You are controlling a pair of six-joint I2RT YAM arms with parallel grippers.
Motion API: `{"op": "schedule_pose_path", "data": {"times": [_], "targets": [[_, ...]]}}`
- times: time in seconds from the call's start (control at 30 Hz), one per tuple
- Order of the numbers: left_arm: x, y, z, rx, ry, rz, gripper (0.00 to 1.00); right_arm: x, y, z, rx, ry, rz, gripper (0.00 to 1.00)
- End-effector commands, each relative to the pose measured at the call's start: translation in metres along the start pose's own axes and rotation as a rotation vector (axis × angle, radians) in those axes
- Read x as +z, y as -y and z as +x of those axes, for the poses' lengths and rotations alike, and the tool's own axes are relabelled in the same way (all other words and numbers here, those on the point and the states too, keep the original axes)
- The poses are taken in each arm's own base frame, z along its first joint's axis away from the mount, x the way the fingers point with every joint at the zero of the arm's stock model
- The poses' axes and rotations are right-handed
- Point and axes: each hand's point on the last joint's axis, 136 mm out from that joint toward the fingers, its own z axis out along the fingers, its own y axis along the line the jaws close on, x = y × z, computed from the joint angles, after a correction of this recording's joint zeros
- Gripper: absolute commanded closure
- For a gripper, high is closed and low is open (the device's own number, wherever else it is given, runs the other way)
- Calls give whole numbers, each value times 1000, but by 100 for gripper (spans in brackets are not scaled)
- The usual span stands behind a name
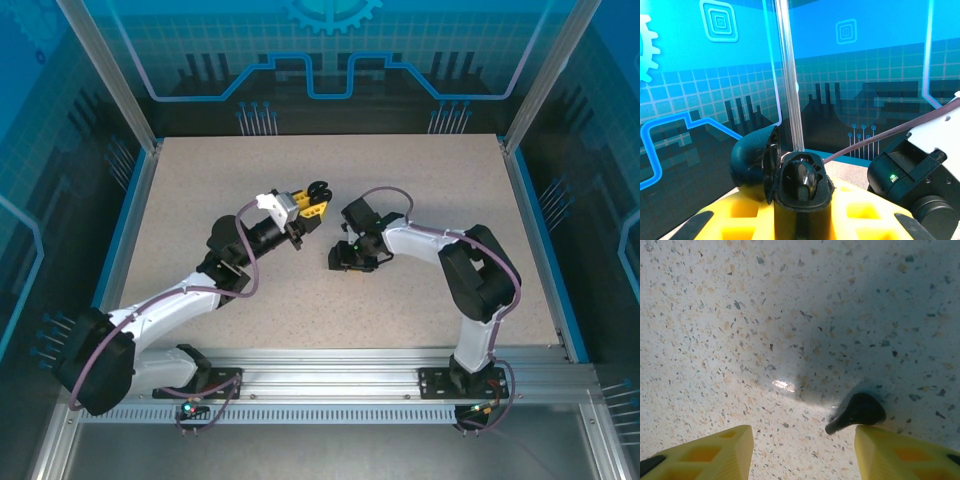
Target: Insert the wireless bluetooth earbuds into the charging case
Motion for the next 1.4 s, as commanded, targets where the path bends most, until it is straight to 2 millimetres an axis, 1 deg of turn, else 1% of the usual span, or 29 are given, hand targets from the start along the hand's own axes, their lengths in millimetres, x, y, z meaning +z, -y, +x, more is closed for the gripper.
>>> {"op": "schedule_pose_path", "data": {"times": [0.0, 0.3, 0.73, 0.83, 0.97, 1.03, 1.1, 1.23, 1.37], "targets": [[0, -4, -11, 5, 44, -16, 100, 0, 6, -8, 4, 1, 20, 44], [-1, -5, -12, 5, 47, -19, 100, 0, 10, -15, 6, 3, 37, 44], [-4, -5, -13, 8, 50, -26, 100, 3, 9, -25, 3, 2, 57, 45], [-5, -5, -13, 8, 51, -25, 100, -1, 9, -26, -17, 7, 69, 45], [-6, -5, -15, 7, 54, -28, 100, -13, 13, -28, -113, 45, 135, 44], [-6, -5, -16, 6, 59, -28, 100, -20, 15, -30, -200, 66, 175, 44], [-7, -5, -19, 6, 65, -29, 100, -22, 17, -31, -287, 80, 200, 44], [-8, -4, -22, 4, 72, -29, 100, -19, 14, -27, -436, 65, 181, 44], [-9, -4, -24, 4, 76, -30, 100, -13, 10, -23, -500, 38, 158, 45]]}}
